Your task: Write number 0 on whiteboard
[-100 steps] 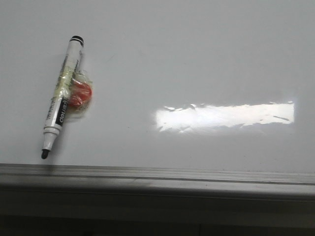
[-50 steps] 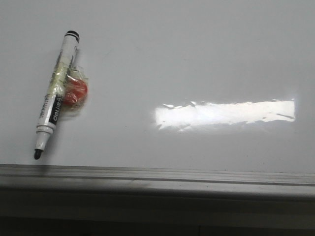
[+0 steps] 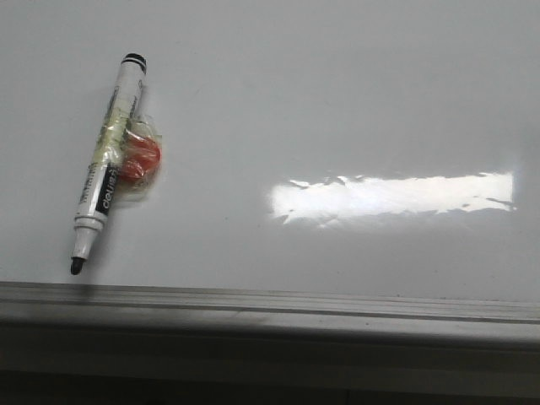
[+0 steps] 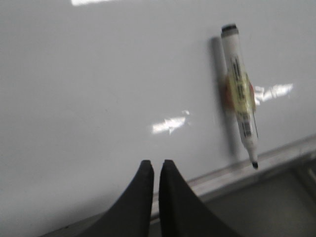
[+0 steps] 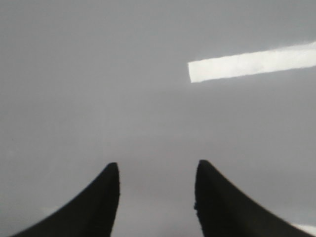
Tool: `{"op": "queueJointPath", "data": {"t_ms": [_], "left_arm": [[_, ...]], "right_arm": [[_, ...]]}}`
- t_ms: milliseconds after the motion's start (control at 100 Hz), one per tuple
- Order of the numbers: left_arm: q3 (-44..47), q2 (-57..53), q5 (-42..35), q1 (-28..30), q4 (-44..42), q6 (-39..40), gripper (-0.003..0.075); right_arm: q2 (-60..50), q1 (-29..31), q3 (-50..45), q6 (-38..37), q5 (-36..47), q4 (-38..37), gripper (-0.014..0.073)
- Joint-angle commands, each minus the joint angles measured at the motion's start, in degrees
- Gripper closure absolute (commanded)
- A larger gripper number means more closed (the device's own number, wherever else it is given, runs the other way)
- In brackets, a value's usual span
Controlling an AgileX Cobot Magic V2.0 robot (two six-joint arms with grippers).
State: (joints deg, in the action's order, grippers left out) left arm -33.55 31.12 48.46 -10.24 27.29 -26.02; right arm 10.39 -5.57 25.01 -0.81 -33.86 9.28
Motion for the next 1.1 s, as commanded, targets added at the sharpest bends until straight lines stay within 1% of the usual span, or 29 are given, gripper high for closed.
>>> {"op": "queueJointPath", "data": {"t_ms": [0, 100, 260, 300, 360, 370, 420, 460, 490, 590, 610, 620, 660, 740, 890, 1090], "left_arm": [[-5.31, 6.07, 2.04, -4.97, -5.95, -0.71, 0.0678], [-9.14, 11.52, 4.82, -11.3, -13.87, 0.82, 0.0674], [-14.24, 17.55, 4.83, -22.11, -27.29, 10.74, 0.0674], [-15.13, 18.75, 4.22, -25.13, -28.5, 12.35, 0.0674], [-15.73, 20.52, 1.26, -28.83, -28.77, 16.36, 0.0671], [-15.89, 20.69, 0.35, -29.63, -28.77, 18.42, 0.067], [-15.95, 22.0, -2.96, -32.05, -28.77, 22.72, 0.0645], [-15.95, 22.77, -5.51, -33.67, -28.54, 25.27, 0.0603], [-15.95, 23.52, -6.83, -34.49, -28.54, 27.78, 0.0563], [-15.95, 25.44, -9.49, -35.7, -28.17, 34.66, 0.0373], [-15.95, 25.83, -9.59, -35.7, -28.06, 36.0, 0.0351], [-15.95, 25.95, -9.59, -35.7, -28.03, 36.44, 0.0324], [-15.95, 26.62, -9.59, -35.7, -28.03, 38.78, 0.0295], [-15.95, 27.91, -9.25, -35.48, -27.29, 40.89, 0.0294], [-15.95, 30.86, -9.94, -35.48, -23.49, 40.9, 0.0325], [-15.95, 35.72, -13.2, -35.48, -23.18, 41.61, 0.0335]], "right_arm": [[1.98, -0.16, 1.92, 0.81, 1.55, 0.08, 0.0201], [2.08, -0.66, 1.92, 0.81, 1.81, 0.08, 0.0202], [2.08, -0.92, 1.92, 0.81, 1.95, 0.08, 0.0202], [2.08, -0.92, 1.92, 0.81, 1.95, 0.08, 0.0202], [2.08, -0.92, 1.92, 0.81, 1.95, 0.08, 0.0202], [2.08, -0.92, 1.92, 0.81, 1.95, 0.08, 0.0202], [2.08, -0.92, 1.92, 0.81, 1.95, 0.08, 0.0202], [2.08, -0.92, 1.92, 0.81, 1.95, 0.08, 0.0202], [2.08, -0.92, 1.92, 0.81, 1.95, 0.08, 0.0202], [2.08, -0.92, 1.92, 0.81, 1.95, 0.08, 0.0202], [2.08, -0.92, 1.92, 0.81, 1.95, 0.08, 0.0202], [2.08, -0.92, 1.92, 0.81, 1.95, 0.08, 0.0202], [2.08, -0.92, 1.92, 0.81, 1.95, 0.08, 0.0202], [2.08, -0.92, 1.82, 0.81, 1.95, 0.08, 0.0202], [2.08, -0.92, 1.71, 0.81, 1.71, 0.08, 0.0202], [2.08, -1.44, 1.62, 0.81, 1.71, 0.08, 0.0202]]}}
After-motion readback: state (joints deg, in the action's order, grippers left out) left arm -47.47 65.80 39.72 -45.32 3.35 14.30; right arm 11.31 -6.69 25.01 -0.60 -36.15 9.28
